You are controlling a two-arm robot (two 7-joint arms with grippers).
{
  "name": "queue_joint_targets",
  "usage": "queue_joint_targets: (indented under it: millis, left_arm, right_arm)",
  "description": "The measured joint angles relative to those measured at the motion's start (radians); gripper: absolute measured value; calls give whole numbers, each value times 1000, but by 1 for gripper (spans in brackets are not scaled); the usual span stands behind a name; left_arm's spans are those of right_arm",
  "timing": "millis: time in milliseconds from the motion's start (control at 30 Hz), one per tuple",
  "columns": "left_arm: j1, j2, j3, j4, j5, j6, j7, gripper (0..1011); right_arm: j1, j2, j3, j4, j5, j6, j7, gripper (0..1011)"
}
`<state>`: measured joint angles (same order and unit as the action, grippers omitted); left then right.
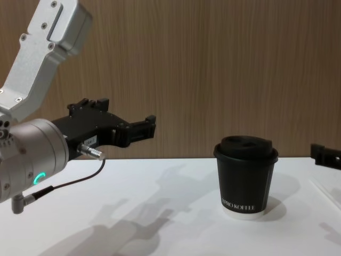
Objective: Pick up the straw with one hand, pass it to the other hand, and insert it into the cup.
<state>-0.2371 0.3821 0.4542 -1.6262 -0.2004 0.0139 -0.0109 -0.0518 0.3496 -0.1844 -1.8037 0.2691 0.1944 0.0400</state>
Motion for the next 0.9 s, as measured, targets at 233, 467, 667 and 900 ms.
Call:
queue_joint_targets:
  millis: [233, 467, 667, 900]
  left_arm:
    - [0, 0, 0, 0, 0, 0, 0, 1003]
    - [0, 0, 0, 0, 0, 0, 0, 1003]
    - [0, 0, 0, 0, 0, 0, 0, 1003]
    - [0, 0, 0, 0, 0, 0, 0, 1003]
  right_arm:
    - [-11, -1, 8, 0, -3, 35, -10, 1001]
    - [-21, 3, 14, -10, -13, 93, -18, 1001]
    - [-28, 7, 16, -24, -18, 145, -22, 1001]
    - [-35, 12, 20, -42, -21, 215, -27, 1001]
